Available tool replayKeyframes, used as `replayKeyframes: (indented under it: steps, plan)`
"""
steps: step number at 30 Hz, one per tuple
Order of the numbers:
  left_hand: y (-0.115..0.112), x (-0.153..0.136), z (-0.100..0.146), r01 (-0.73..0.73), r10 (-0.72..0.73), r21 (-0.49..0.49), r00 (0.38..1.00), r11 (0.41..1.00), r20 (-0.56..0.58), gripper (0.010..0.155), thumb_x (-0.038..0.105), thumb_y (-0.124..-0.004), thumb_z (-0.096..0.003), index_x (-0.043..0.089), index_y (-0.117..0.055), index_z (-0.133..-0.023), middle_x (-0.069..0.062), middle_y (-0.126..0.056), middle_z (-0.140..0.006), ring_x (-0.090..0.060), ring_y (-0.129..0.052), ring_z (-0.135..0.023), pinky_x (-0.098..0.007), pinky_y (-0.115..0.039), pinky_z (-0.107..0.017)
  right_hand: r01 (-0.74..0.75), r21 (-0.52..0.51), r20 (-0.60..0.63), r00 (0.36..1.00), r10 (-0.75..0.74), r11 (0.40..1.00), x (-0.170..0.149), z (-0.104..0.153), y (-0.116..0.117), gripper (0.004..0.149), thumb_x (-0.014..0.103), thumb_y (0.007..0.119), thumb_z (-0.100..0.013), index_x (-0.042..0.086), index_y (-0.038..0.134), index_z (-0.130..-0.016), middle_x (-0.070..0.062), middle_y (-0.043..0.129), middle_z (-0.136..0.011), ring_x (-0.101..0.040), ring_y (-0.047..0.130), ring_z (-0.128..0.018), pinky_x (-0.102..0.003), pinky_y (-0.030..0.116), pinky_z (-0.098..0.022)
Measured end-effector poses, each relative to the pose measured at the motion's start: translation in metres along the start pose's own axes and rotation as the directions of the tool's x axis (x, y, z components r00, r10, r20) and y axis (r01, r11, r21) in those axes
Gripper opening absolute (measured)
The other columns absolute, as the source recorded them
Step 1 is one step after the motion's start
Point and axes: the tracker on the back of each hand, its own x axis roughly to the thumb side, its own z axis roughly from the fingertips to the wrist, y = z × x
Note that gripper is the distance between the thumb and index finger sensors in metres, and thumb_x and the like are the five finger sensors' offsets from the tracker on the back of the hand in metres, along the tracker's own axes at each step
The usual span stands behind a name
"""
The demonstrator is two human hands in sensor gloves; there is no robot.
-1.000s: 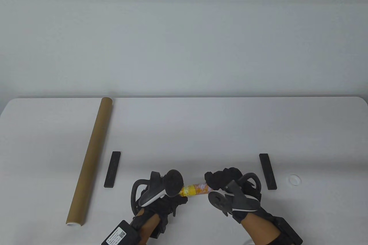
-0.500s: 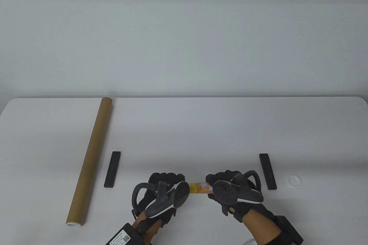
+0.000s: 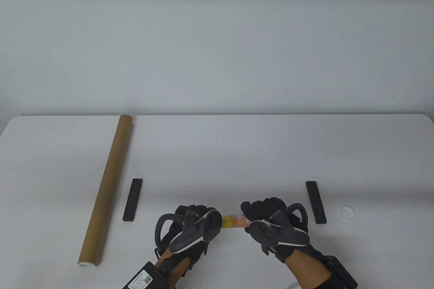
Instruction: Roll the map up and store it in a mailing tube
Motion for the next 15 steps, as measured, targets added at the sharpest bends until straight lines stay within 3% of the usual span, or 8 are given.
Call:
replayKeyframes:
  steps: [8, 15]
  plan:
    - [-0.008, -0.013, -0.009, -0.183, 0.184, -0.198, 0.983, 0.963, -0.015, 0.05, 0.061, -0.097, -0.0302, 0.041, -0.087, -0.074, 0.009, -0.098, -0.058, -0.014, -0.104, -0.05, -0.038, -0.08, -0.062, -0.104, -0.045, 0.039, 0.994, 0.106, 0.994, 0.01, 0.001, -0.004, 0.067, 0.044, 0.1, -0.04, 0.011, 0.081, -0.096, -0.006, 0.094, -0.074, -0.032, 0.099, -0.061, -0.058, 0.074, -0.056]
    - [-0.01, -0.011, -0.008, -0.161, 0.164, -0.177, 0.986, 0.971, 0.005, 0.053, 0.062, -0.097, -0.0295, 0.04, -0.087, -0.076, 0.009, -0.098, -0.06, -0.014, -0.104, -0.052, -0.038, -0.08, -0.062, -0.079, 0.01, 0.039, 0.996, 0.078, 0.997, 0.008, -0.001, -0.002, 0.061, 0.042, 0.101, -0.04, 0.011, 0.085, -0.09, -0.004, 0.095, -0.067, -0.029, 0.101, -0.053, -0.056, 0.078, -0.052]
